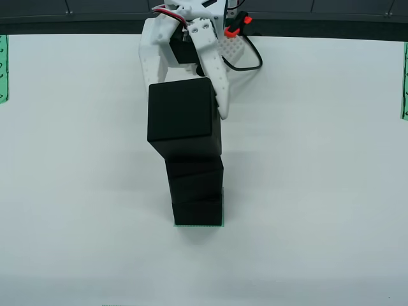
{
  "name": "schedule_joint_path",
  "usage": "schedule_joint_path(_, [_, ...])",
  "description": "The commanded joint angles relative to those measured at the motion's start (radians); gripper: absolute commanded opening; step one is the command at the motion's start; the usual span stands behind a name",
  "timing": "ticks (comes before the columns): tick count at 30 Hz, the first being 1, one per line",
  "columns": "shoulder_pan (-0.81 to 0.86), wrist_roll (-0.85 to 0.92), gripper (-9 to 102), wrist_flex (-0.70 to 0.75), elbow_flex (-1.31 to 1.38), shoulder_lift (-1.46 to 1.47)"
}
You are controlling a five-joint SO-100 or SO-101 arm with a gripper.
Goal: Stack 3 Blocks on the chosen place.
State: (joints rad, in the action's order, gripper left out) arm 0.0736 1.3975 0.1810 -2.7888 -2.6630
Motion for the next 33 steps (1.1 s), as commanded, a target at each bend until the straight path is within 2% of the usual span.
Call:
schedule_joint_path(1, [-0.008,0.009,22,-0.035,0.002,-0.023])
schedule_joint_path(7, [0.000,0.034,22,-0.132,-0.038,0.011])
schedule_joint_path(33, [0.021,0.089,22,-0.351,-0.106,0.109])
